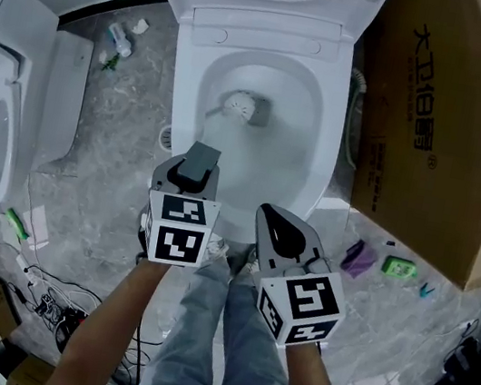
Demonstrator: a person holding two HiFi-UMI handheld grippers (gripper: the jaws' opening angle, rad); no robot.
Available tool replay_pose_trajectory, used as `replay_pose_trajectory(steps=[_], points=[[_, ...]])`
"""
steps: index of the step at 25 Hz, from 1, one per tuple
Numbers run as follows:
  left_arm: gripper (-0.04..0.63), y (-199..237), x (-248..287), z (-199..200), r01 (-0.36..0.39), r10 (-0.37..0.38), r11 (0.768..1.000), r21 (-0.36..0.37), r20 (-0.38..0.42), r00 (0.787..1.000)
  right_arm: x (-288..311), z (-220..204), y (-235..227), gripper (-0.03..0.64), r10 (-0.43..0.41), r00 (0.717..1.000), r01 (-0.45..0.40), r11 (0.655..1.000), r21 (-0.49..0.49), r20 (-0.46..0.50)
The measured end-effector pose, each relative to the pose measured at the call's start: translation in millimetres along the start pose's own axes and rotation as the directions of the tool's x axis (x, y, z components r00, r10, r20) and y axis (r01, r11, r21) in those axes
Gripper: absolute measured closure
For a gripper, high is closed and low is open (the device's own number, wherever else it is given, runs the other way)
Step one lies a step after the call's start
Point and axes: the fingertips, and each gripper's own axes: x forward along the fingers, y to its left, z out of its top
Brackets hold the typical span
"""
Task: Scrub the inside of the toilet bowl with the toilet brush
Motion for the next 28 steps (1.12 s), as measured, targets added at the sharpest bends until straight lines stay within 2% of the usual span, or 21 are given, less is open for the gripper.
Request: replay_pose_trajectory(steps=[11, 17, 21, 28], points=[[0.437, -16, -39, -45, -0.023, 0.021, 0.998, -0.061, -0.030, 0.999, -16, -7, 11, 0.620, 0.032, 0.999, -0.032, 0.999, -0.026, 0.007], [0.437, -44, -44, -65, 0.006, -0.011, 0.997, -0.077, -0.064, 0.998, -24, -8, 8, 0.620, 0.033, 0.999, -0.032, 0.999, -0.033, 0.008], [0.437, -66, -38, -74, 0.050, -0.054, 0.996, -0.067, -0.057, 0.997, -28, -11, 4, 0.620, 0.028, 1.000, -0.028, 0.999, -0.030, 0.011], [0.437, -87, -30, -63, 0.084, -0.086, 0.996, -0.039, -0.036, 0.996, -35, -15, -1, 0.620, 0.016, 1.000, -0.016, 1.000, -0.017, 0.014]])
